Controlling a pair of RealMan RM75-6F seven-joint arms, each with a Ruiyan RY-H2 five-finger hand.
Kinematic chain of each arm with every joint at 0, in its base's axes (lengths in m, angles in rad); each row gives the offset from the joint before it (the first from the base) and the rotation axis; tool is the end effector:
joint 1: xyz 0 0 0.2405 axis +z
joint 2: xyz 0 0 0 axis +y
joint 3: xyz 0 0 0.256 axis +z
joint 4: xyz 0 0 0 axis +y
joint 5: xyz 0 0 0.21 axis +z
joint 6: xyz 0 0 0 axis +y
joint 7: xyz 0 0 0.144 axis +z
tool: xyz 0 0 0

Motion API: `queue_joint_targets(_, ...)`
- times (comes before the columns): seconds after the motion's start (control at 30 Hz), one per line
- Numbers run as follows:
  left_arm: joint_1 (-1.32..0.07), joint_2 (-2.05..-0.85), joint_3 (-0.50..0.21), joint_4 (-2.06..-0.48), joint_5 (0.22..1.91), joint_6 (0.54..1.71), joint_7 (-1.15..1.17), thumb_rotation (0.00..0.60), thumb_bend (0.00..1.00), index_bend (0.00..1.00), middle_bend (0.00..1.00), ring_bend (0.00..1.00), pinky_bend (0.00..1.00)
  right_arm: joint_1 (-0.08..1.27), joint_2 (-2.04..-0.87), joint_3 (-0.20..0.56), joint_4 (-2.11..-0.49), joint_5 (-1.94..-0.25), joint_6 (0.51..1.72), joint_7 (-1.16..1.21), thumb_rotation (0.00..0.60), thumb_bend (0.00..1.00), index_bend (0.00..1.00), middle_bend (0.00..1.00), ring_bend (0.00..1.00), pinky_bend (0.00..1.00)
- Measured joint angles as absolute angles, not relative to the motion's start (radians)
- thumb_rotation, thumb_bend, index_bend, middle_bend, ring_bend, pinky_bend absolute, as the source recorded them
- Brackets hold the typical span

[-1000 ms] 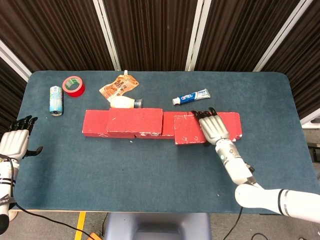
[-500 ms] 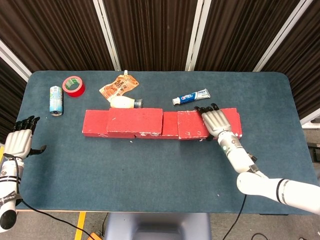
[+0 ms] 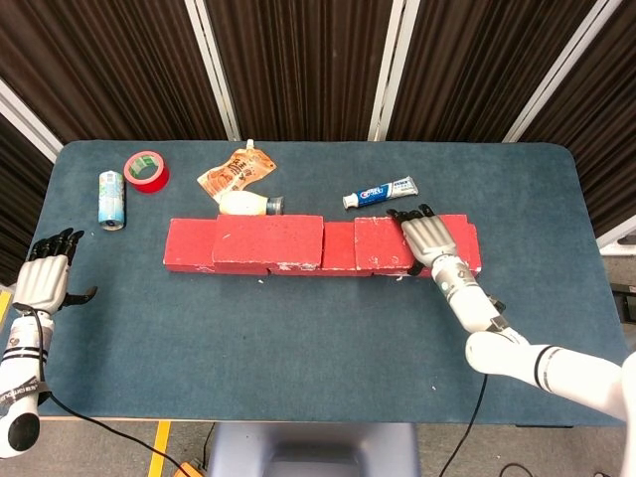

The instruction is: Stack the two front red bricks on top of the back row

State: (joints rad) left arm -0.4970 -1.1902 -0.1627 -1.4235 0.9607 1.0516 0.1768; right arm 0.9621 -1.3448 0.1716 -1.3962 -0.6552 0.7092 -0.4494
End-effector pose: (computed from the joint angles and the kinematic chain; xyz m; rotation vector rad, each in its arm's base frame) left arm -0.3125 0.3339 0.1472 -1.3592 -0.9853 -0.6619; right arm -0.1628 -0.4220 0.0467 1.7972 -1.0129 0.6225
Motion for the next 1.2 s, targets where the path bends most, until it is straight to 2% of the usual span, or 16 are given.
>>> queue_joint_targets(0.3,-0.493,-1.185,-0.166,-1.439,0.955,1.051,0.201,0.600,0.26,0.00,0.00,0.00,0.02,1.001,-1.419,0.188,-1.308,-0.625,0.690,-0.409,0.600,0.22,0.16,0.36,0.37,0.00)
queue_joint_targets(1.2,-0.478,-1.166,-0.178,-1.429,0.945,1.026,0.194,0.600,0.26,0.00,0.00,0.00,0.02,1.143,-1.456,0.155,-1.314,-0.397,0.684,-0.509,0.600,0.22,0.16,0.36,0.37,0.00)
